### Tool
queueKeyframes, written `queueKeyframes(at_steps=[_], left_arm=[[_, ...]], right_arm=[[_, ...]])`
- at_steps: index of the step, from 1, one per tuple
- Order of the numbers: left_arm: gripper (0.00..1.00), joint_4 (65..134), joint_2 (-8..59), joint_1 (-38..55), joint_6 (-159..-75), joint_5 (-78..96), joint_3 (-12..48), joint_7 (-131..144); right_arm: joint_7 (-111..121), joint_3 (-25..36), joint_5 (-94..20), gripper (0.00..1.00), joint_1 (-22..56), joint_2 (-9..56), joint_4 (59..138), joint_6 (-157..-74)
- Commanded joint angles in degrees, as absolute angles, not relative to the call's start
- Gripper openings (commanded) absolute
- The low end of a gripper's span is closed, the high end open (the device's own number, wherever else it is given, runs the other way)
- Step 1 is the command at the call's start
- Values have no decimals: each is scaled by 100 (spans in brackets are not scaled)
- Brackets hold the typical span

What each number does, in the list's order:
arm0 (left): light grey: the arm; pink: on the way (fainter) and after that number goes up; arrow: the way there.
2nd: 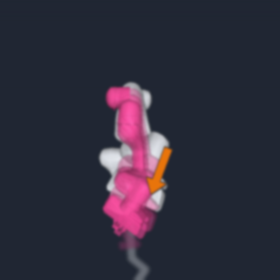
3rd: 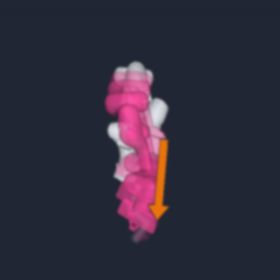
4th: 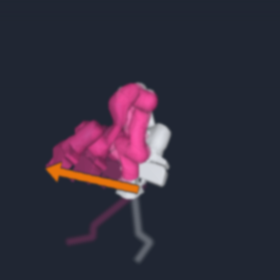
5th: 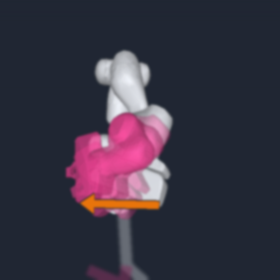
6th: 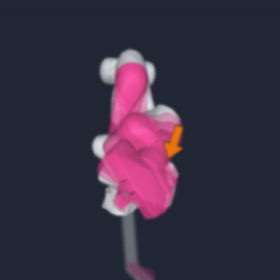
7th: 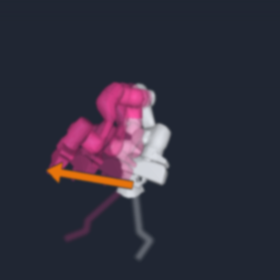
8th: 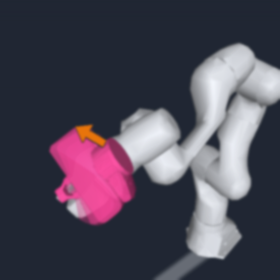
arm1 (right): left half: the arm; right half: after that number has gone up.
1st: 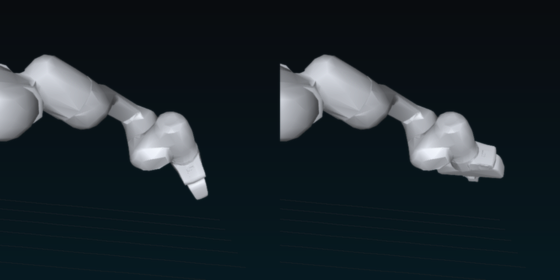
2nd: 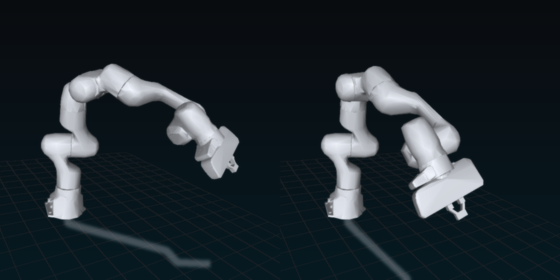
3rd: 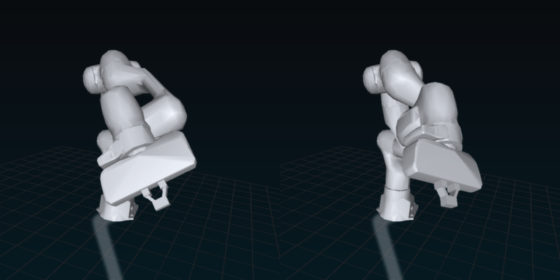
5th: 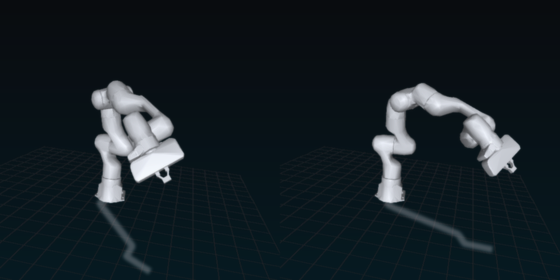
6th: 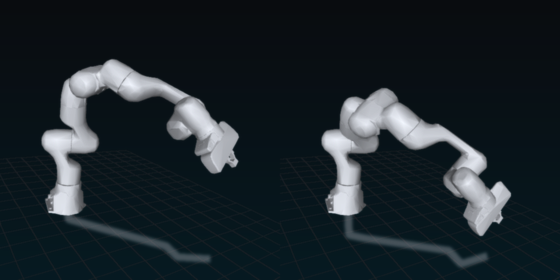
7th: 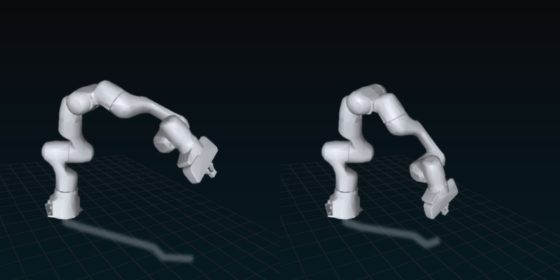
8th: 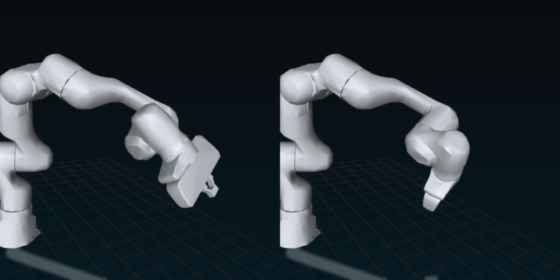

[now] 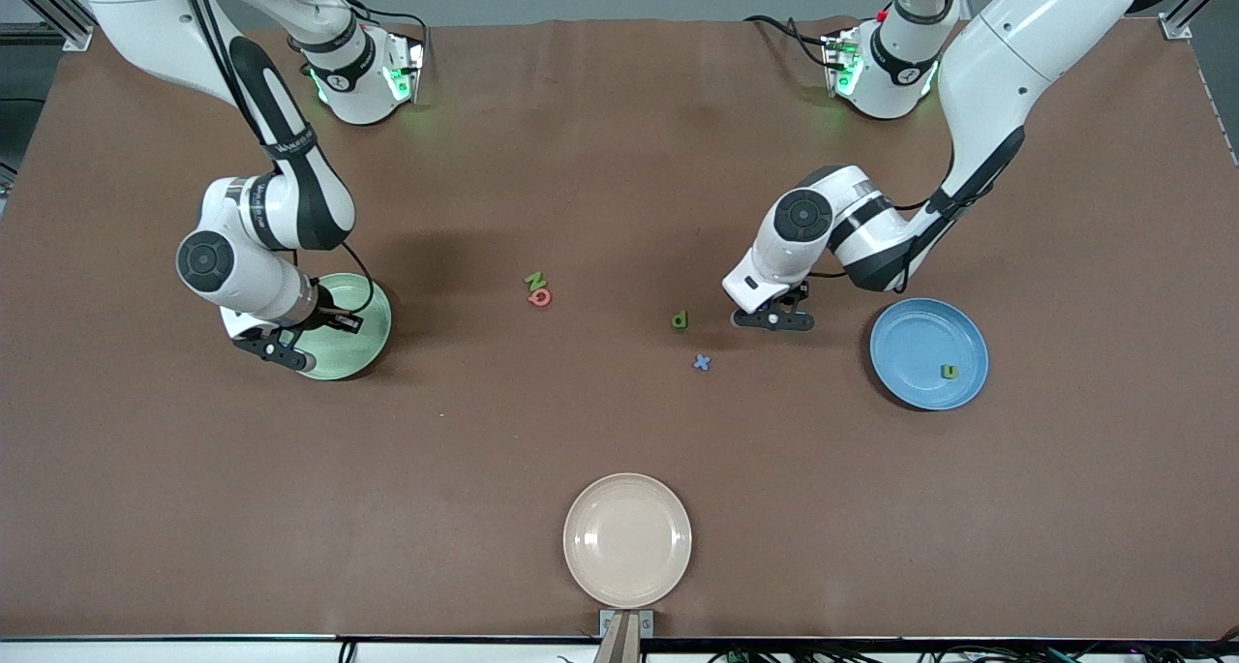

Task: Sort upper and lower case letters into plates
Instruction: 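Carry the B to the green plate while the left gripper grasps blue E, then place the E on the blue plate while the right gripper returns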

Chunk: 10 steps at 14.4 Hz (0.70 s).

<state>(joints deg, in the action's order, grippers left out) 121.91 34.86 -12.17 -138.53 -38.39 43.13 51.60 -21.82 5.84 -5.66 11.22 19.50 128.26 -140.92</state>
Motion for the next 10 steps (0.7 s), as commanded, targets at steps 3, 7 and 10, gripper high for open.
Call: queueKeyframes(at_steps=[3,7,10], left_arm=[[17,12234,2848,-2377,-13028,-3902,5007,4012],[17,12234,2848,-3690,-12753,-3937,5572,2815],[17,12252,2900,-4138,-12762,-4121,5555,2348]], right_arm=[[-2127,492,-580,2,1081,1977,12867,-14203],[-2144,492,-624,16,1099,2057,12823,-14265],[-2171,475,-633,100,1099,2030,12806,-14204]])
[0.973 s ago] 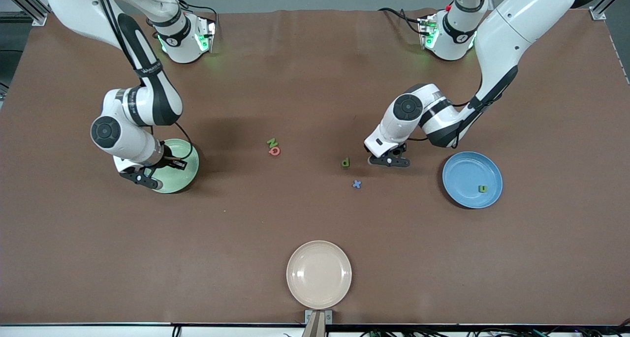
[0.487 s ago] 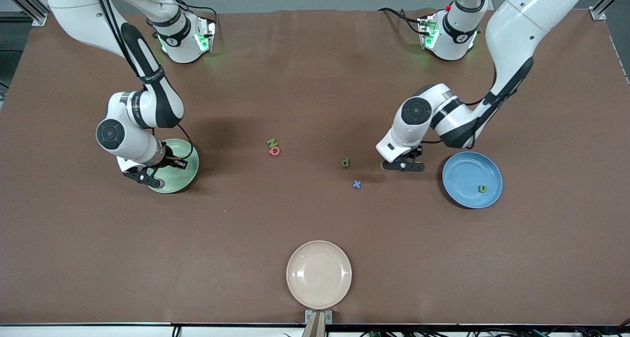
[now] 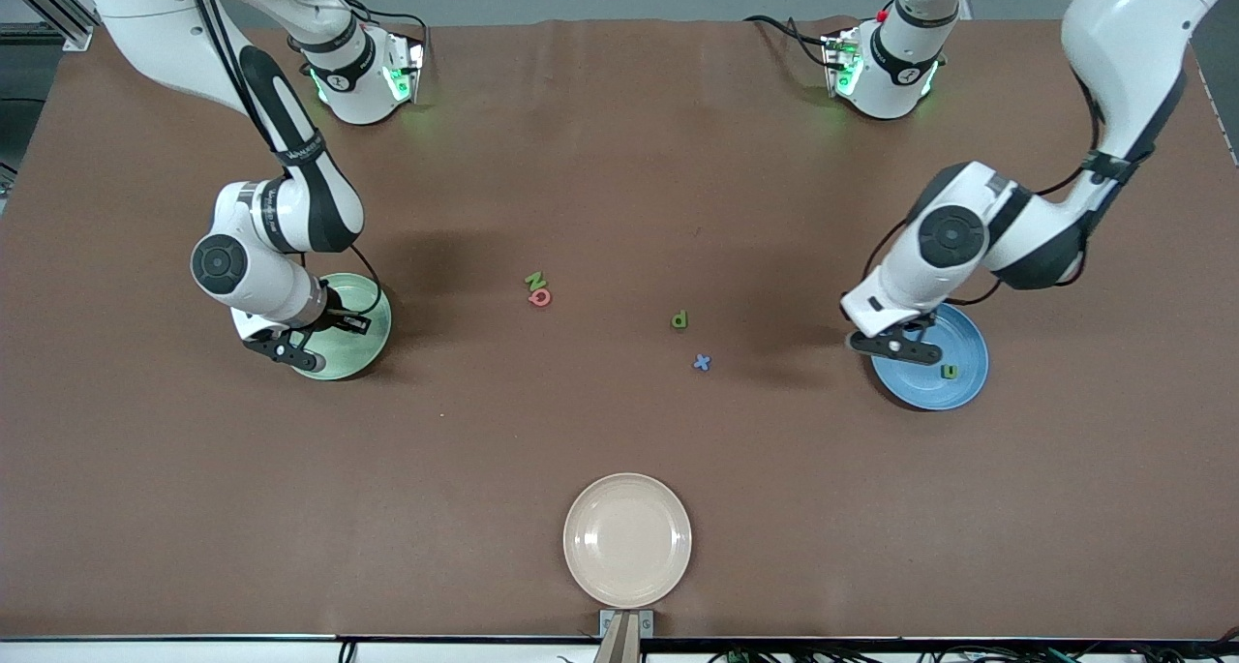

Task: Sort upper and lower case letters into plates
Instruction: 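Place the E on the blue plate while the right gripper returns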

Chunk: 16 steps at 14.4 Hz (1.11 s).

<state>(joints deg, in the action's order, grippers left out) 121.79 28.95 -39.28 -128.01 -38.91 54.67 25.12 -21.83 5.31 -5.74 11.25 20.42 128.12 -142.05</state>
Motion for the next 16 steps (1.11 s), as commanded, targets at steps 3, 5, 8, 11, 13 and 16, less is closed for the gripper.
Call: queueKeyframes(at_steps=[3,5,8,11,13,16], left_arm=[[17,12261,3146,-4622,-12805,-4630,5555,2005],[17,12243,3356,-4921,-12849,-5008,5555,1698],[17,12208,3594,-5167,-12911,-5281,5520,1328],[18,12199,3744,-5221,-13121,-5449,5371,1213],[19,12199,3797,-5221,-13157,-5502,5344,1213],[22,12199,3797,-5212,-13157,-5502,5344,1187]], right_arm=[[-2250,466,-633,100,1501,1776,12596,-13573],[-2268,466,-633,100,2036,1670,12341,-13150],[-2679,466,-903,100,2713,1722,12147,-13192],[-3128,475,-1151,100,3355,1854,12138,-13666],[-3540,475,-1151,100,3681,2064,12155,-14078],[-3840,475,-1160,97,4033,2398,12155,-14570]])
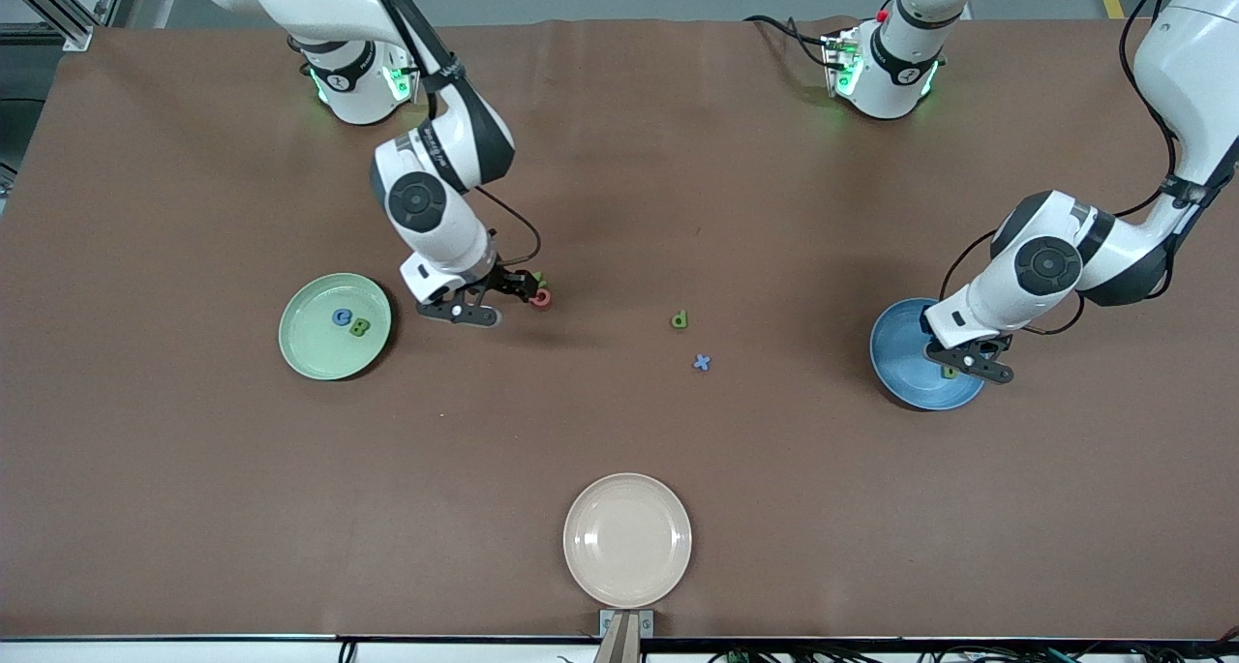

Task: Sort upper and lower case letters into plates
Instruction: 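Place the E on the blue plate while the right gripper returns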

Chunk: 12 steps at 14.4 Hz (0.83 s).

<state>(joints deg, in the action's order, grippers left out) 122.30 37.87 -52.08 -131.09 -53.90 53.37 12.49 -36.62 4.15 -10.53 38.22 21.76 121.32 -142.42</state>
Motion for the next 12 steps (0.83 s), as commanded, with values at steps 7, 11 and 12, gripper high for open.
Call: queueKeyframes(at_steps=[7,11,12], left_arm=[[100,12103,3718,-5159,-13070,-5423,5553,1318],[100,11787,3735,-4748,-12482,-5152,5959,2220],[100,11682,3727,-4468,-12333,-5029,5959,2537]], right_arm=[[-4271,483,-1151,90,4535,2795,12155,-15179],[-4263,492,-1090,85,4526,2891,12138,-15214],[-4245,501,-1090,85,4518,2918,12129,-15257]])
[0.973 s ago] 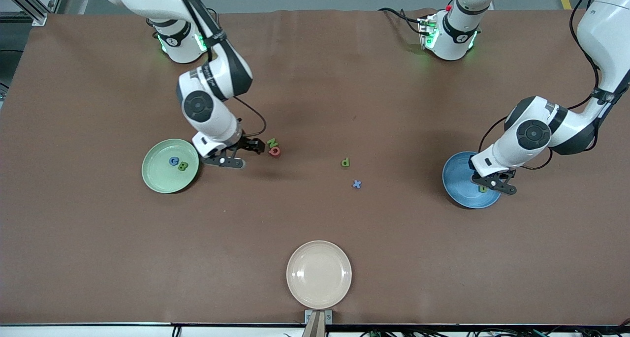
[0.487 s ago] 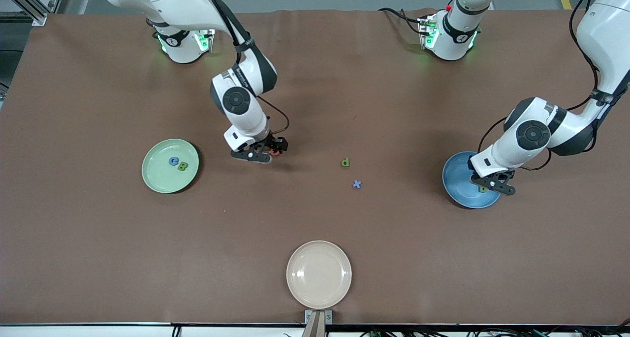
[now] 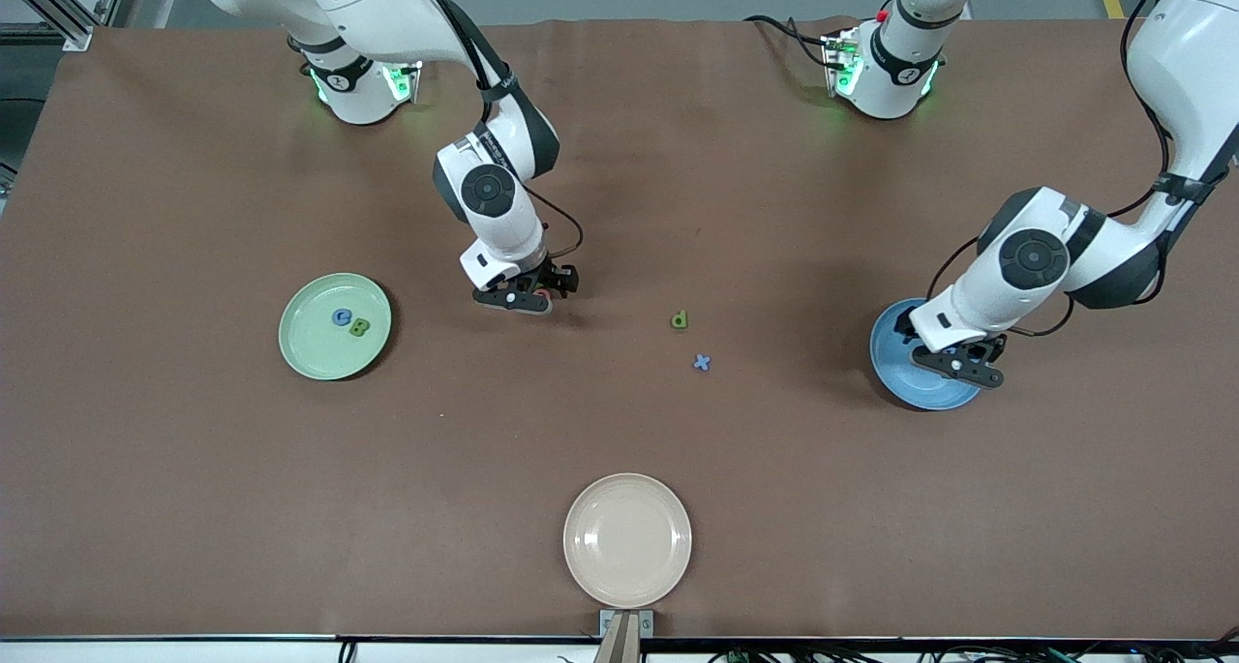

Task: Sort upper and lower case letters into plates
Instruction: 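Place the E on the blue plate while the right gripper returns, then place the pink Q on the green plate while the left gripper grasps x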

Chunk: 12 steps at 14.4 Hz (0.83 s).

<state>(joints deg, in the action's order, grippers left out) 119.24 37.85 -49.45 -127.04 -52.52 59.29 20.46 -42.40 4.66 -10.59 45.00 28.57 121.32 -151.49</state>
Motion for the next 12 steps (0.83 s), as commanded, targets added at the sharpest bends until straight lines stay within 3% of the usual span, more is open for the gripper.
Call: queueKeyframes(at_steps=[1,6,9,12], left_arm=[[100,11541,3744,-4134,-12244,-4914,5959,2914],[100,10935,4025,-2701,-12226,-4685,5784,3918],[100,10469,4157,-1647,-12226,-4554,5275,4367],[100,10118,4420,-1205,-12287,-4237,5107,4394]], right_arm=[[-4228,501,-1090,83,4500,2935,12129,-15336],[-4201,518,-1046,68,4456,3006,12120,-15486],[-4201,519,-1055,51,4439,3006,12111,-15495],[-4201,527,-1046,24,4386,3006,12120,-15469]])
